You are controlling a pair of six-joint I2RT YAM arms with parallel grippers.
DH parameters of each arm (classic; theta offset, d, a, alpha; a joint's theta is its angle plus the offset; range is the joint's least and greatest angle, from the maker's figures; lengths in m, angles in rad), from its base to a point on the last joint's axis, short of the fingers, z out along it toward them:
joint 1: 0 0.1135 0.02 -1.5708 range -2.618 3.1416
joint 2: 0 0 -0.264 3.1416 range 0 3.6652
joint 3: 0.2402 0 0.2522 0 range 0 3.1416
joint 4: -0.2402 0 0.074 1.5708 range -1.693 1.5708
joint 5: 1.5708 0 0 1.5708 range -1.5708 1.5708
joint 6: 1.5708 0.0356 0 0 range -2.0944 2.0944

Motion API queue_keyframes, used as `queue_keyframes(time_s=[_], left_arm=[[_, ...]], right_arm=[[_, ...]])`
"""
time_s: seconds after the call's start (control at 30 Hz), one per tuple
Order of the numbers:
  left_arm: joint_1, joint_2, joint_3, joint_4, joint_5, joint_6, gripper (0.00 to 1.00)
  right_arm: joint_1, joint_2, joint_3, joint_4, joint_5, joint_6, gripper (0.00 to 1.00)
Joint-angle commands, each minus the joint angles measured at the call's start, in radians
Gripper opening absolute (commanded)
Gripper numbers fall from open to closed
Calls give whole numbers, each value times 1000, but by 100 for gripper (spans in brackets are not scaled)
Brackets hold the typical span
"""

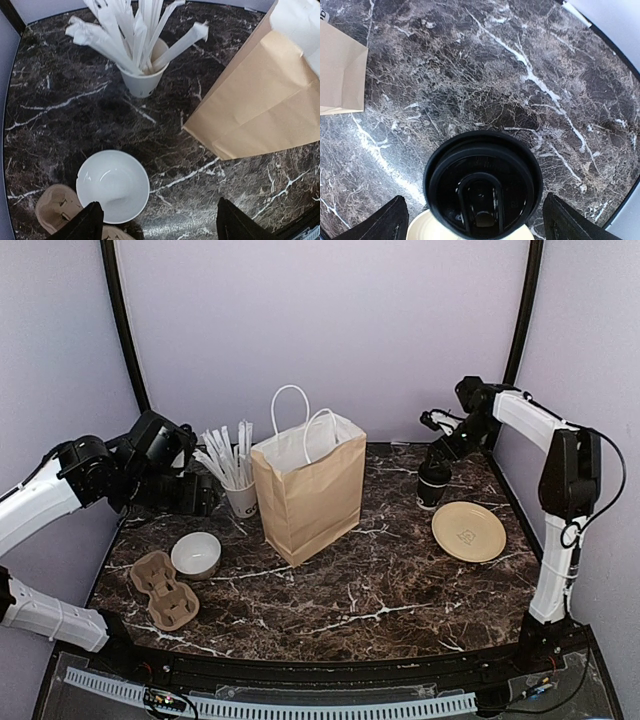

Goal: Pack the takeout coffee

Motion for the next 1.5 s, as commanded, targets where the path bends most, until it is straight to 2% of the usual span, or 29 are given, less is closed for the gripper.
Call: queue_keyframes(time_s=[0.0,0.13,0.27,0.3,0.33,0.37,0.43,0.47,0.6,0.8,0.97,1.17,1.47], left_arm=[[22,-26,-53,-208,99,-135,79],[32,-46,-125,-253,183,-182,72],[33,-55,-247,-237,349,-201,53],[32,-57,-287,-233,383,-217,41],[32,-57,-306,-228,394,-226,34],[33,-54,-340,-224,408,-243,19],[33,-42,-376,-215,406,-264,2],[32,-35,-384,-217,387,-271,0],[29,23,-423,-225,362,-286,0],[9,63,-507,-132,415,-277,0],[-34,103,-532,-63,405,-238,0],[-93,168,-511,-10,388,-185,0],[-95,173,-428,-104,242,-245,0]], right_arm=[[4,-129,-17,34,-8,47,94],[12,-226,-103,69,-52,64,93],[31,-330,-216,130,-91,66,90],[34,-350,-240,144,-104,67,90],[38,-367,-261,156,-116,67,89],[41,-383,-275,164,-129,68,89],[49,-404,-300,178,-144,67,88],[52,-416,-310,182,-150,66,88],[60,-444,-348,204,-155,57,87],[62,-463,-395,229,-146,46,87],[62,-460,-420,230,-152,39,87],[62,-458,-429,224,-164,25,86],[62,-450,-434,220,-177,24,86]])
